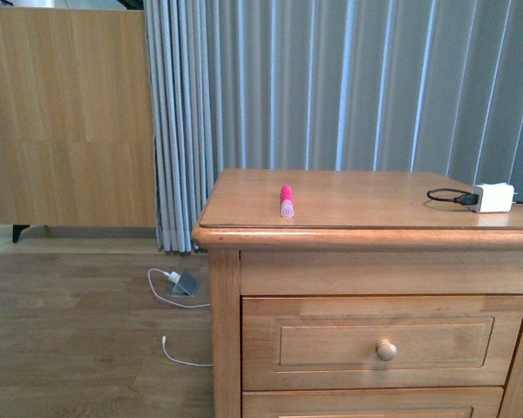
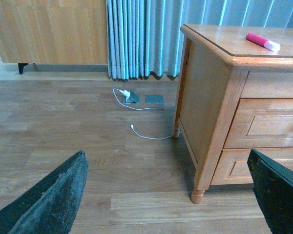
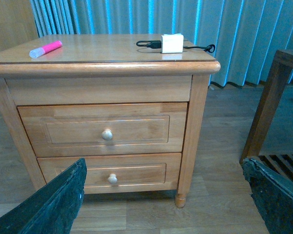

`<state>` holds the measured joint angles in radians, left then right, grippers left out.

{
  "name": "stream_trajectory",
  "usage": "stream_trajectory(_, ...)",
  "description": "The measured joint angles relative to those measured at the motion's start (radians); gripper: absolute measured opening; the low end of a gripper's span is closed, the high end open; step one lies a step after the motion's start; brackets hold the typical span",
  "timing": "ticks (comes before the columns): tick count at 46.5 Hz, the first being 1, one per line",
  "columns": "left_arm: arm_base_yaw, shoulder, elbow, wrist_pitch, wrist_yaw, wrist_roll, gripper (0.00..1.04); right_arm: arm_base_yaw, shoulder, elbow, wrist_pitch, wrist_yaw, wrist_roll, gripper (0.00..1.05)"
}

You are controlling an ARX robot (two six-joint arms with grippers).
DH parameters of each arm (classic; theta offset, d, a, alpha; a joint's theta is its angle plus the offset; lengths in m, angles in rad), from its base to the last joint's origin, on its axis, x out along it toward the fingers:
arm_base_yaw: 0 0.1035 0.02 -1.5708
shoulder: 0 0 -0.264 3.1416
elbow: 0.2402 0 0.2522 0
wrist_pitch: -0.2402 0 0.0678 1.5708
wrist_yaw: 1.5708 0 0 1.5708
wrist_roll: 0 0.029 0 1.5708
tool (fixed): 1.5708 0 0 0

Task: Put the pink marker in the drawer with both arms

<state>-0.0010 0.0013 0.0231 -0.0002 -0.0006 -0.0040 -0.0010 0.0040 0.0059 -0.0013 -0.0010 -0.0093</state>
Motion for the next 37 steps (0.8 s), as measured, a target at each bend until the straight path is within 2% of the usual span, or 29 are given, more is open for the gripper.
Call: stream_trajectory(37,0.0,0.0,0.0,0.0,0.0,0.0,0.99,0.0,0.0,0.0,0.0,0.0,0.0,0.96)
